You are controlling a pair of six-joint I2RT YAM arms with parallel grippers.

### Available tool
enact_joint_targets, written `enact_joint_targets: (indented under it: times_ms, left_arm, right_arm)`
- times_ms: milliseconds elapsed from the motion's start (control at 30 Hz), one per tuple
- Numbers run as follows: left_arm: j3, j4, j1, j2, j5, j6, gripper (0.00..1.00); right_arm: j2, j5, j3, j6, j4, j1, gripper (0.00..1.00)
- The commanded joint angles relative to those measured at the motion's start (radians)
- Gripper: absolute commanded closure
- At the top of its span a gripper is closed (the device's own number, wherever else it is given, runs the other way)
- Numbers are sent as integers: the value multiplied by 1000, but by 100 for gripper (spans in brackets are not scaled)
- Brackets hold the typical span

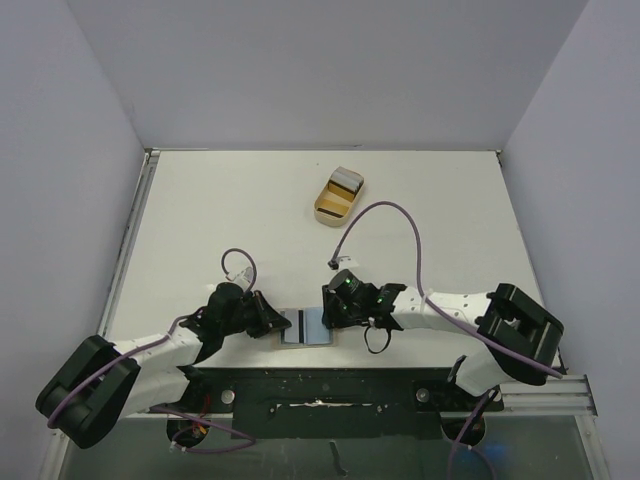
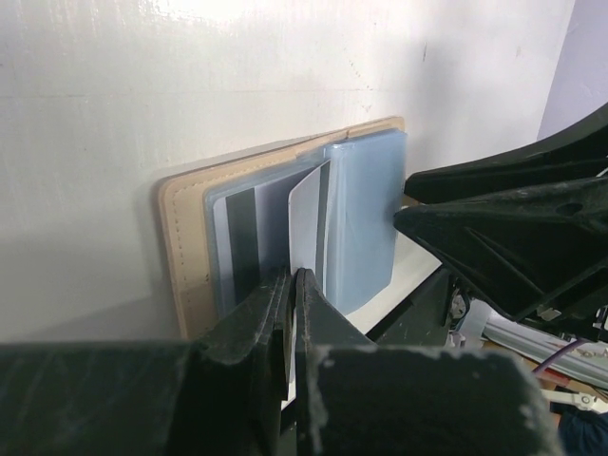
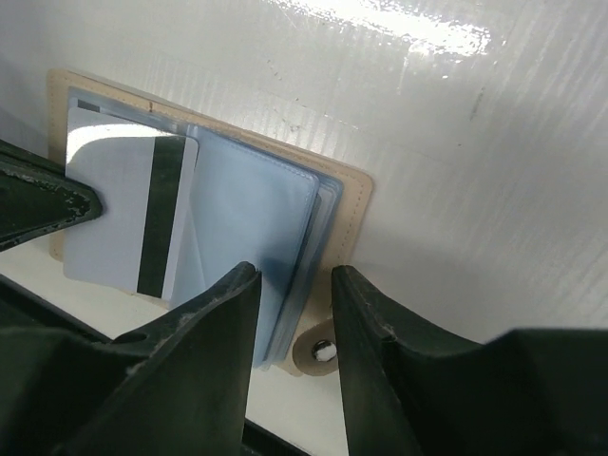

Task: Put the credit cards into the card holder
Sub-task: Insert the credit card into the card holder.

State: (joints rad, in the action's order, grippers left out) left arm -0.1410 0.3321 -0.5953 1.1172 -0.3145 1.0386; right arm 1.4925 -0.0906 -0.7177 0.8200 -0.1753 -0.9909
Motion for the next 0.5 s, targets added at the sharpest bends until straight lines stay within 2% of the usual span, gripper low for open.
enact_joint_targets:
  times_ms: [0,267,467]
  left_arm:
    - [-11,10,-7,15,25,-25,100]
    - [4,37,-12,8,29,-16,100]
    - [13,65,-17,17,29,-14,100]
  right_arm:
    - [-70,-48,-40,-12,-55,-3,62]
    - [-45,11,20,28,23,-3,61]
    - [-32,16,53,45,57,-4,69]
